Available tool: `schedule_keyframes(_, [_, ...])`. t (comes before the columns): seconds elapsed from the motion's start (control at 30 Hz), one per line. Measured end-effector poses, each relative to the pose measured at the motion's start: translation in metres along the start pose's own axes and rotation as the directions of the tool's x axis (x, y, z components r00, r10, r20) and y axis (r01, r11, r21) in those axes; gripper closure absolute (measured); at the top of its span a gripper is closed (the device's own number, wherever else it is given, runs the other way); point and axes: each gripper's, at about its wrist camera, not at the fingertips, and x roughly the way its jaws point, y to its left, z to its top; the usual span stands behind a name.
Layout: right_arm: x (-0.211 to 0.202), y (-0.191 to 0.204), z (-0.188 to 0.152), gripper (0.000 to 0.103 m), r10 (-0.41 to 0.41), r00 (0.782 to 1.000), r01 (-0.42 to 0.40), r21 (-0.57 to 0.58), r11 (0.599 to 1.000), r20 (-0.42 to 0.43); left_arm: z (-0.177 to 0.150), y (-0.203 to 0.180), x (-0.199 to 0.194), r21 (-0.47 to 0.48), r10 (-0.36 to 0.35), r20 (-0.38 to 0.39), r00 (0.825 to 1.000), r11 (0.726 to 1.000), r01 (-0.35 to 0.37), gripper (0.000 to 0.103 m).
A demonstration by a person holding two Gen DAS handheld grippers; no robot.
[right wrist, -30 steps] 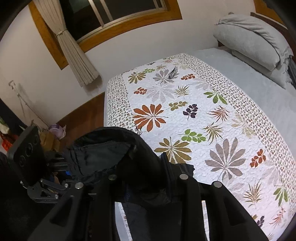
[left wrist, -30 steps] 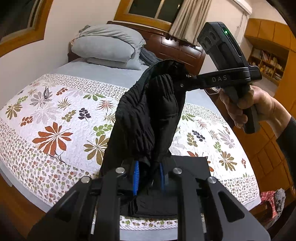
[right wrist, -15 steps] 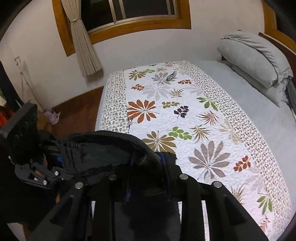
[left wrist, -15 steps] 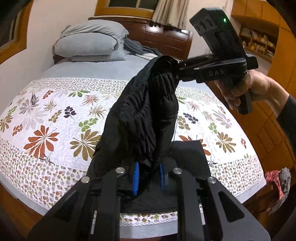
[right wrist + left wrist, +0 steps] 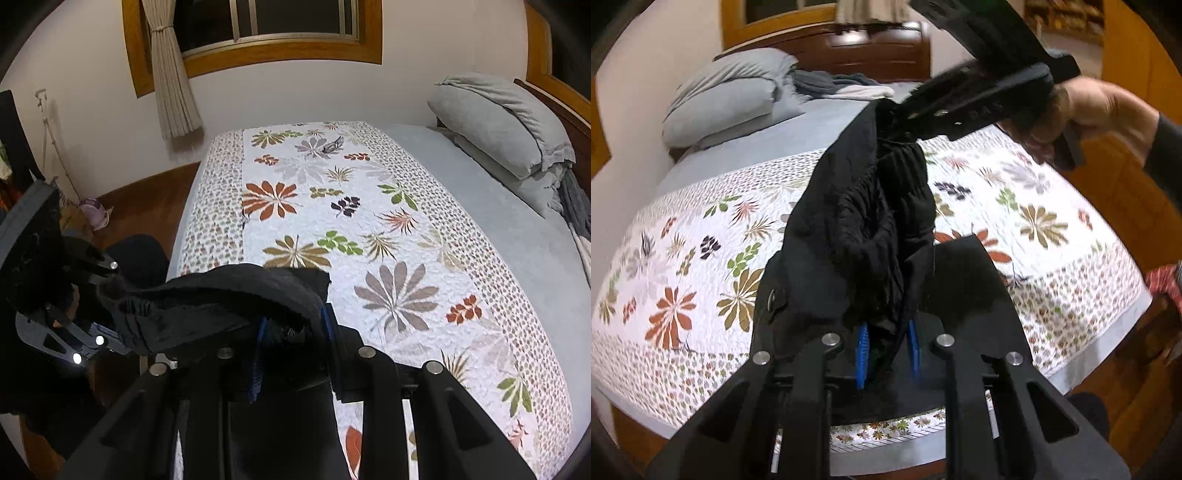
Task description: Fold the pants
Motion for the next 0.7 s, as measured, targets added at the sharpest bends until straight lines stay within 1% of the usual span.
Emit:
schedule_keyframes(0.1, [-0.004, -0.004, -0.017, 0.074, -0.012, 1.000, 0.012, 0.003, 1.000, 0.007, 0.003, -0.021, 0.009, 0.061, 0.005, -0.018, 1.000, 0.998, -0.003, 0.087])
schedule_keyframes(0.33, [-0.019, -0.015, -0.059, 0.074, -0.034, 0.999, 0.034, 0.029, 0.999, 0.015, 0.006, -0.057, 0.031, 0.131, -0.021, -0.062, 0.998, 0.991, 0.029, 0.088])
schedule_keyframes(0.5, [-0.022, -0.020, -0.087, 0.074, -0.041, 0.999, 0.041, 0.052, 0.998, -0.004, 0.001, -0.076, 0.049, 0.157, -0.038, -0.102, 0.994, 0.986, 0.054, 0.088])
schedule_keyframes(0.7, [-0.018, -0.026, -0.119, 0.074, -0.036, 0.999, 0.037, 0.090, 0.995, -0.015, -0.008, -0.093, 0.070, 0.186, -0.036, -0.148, 0.988, 0.981, 0.064, 0.088])
